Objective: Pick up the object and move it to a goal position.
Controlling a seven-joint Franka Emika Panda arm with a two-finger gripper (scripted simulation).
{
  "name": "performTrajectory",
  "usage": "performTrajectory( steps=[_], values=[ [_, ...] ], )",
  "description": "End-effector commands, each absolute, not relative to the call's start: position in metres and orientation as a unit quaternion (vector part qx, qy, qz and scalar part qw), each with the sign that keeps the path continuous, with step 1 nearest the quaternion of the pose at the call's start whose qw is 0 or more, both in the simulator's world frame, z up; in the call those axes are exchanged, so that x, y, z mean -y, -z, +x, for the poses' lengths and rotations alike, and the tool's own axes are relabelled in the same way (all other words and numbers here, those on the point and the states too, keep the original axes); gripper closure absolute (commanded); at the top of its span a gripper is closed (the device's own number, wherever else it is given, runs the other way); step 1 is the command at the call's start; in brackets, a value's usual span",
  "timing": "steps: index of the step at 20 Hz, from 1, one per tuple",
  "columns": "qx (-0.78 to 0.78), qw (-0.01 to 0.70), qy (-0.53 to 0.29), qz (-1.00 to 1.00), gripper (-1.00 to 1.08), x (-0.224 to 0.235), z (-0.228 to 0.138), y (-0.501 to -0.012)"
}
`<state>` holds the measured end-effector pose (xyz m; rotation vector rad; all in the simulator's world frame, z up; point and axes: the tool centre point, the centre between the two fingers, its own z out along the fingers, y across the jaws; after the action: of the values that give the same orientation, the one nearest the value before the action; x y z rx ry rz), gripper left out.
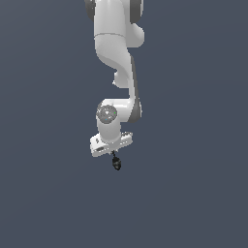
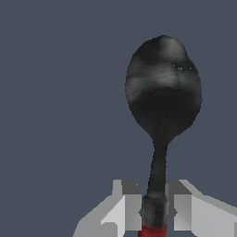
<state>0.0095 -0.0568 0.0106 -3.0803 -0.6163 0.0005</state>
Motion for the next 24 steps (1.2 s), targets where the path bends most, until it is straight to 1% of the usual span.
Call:
performTrajectory(
  steps=[1, 7, 12, 18, 24],
  values=[
    [0.196, 0.0, 0.0, -0.981, 1.08, 0.057, 0.01, -0.011],
    [0.196, 0.0, 0.0, -0.981, 1.08, 0.056, 0.006, -0.018],
    [0.196, 0.0, 0.0, -0.981, 1.08, 0.053, -0.002, -0.035],
    [0.196, 0.0, 0.0, -0.981, 1.08, 0.047, -0.019, -0.068],
    [0.196, 0.0, 0.0, -0.981, 1.08, 0.04, -0.041, -0.115]
  ],
)
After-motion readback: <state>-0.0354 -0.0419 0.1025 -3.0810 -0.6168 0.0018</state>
